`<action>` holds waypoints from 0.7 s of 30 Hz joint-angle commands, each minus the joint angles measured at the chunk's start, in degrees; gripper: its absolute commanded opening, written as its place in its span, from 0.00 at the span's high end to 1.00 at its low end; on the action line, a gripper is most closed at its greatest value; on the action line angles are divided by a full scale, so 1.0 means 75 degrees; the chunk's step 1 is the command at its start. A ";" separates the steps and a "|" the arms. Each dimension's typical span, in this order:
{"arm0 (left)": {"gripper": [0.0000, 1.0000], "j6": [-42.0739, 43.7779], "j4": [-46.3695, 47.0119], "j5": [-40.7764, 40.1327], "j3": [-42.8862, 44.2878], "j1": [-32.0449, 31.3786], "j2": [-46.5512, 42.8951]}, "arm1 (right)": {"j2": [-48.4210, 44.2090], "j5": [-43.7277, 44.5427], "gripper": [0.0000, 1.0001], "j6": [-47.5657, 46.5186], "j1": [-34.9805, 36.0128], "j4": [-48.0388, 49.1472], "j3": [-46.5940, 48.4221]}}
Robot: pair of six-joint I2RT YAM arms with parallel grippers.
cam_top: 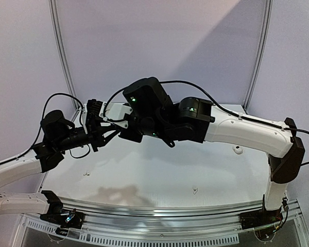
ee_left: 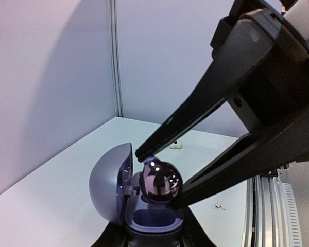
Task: Insert the wireless bluetooth earbuds into the charging case
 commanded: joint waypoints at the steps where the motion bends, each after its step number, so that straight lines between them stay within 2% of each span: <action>1: 1.00 0.0042 0.0573 0.0003 0.0200 -0.0136 -0.0016 | 0.0407 -0.0395 0.77 0.0015 0.0053 -0.0348 0.0094; 21: 1.00 -0.0319 0.1086 0.0237 -0.0034 -0.0135 -0.0094 | 0.0514 -0.0615 0.69 0.0073 0.0047 -0.0588 0.0185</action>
